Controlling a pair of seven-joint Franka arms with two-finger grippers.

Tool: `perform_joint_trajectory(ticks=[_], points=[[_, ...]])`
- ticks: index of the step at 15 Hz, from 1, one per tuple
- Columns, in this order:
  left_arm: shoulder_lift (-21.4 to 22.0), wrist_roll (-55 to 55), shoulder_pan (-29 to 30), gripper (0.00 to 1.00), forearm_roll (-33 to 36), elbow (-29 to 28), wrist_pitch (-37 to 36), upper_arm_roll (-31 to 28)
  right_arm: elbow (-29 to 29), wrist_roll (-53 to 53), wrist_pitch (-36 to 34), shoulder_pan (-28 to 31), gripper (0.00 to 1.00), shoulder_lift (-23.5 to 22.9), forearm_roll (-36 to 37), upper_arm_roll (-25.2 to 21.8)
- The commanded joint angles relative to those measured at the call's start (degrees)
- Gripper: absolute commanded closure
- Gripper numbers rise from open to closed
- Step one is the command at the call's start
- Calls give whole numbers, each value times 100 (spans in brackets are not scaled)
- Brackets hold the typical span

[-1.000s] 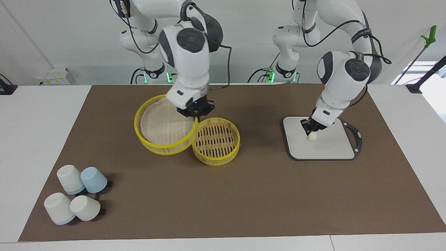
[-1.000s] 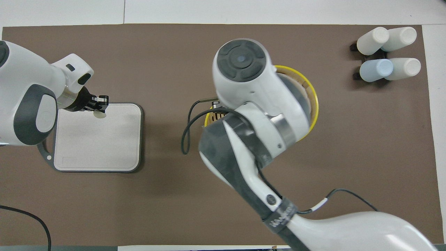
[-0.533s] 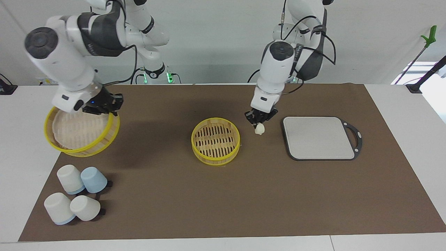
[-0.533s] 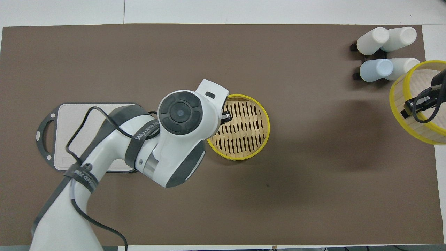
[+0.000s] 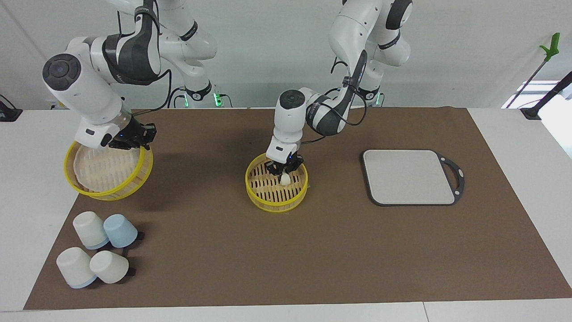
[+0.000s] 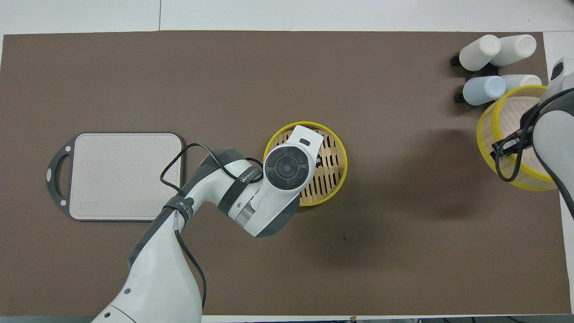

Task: Place bun in steamer
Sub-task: 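Lower the bun into the open steamer and open the left gripper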

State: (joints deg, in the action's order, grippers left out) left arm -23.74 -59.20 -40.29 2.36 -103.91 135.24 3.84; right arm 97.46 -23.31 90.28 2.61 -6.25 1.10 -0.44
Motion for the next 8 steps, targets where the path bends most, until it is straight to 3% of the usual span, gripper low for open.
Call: perform_joint_trajectory(ticks=[1,3,8], points=[[54,-180,-111,22,160,-139,117,-112,221,81,157,11,100,203,101,18],[71,-153,-111,0,160,-130,73,-121,221,133,157,3,100,203,101,18],[150,-118,-58,0,168,-103,-67,-129,195,493,174,-243,100,203,101,26]])
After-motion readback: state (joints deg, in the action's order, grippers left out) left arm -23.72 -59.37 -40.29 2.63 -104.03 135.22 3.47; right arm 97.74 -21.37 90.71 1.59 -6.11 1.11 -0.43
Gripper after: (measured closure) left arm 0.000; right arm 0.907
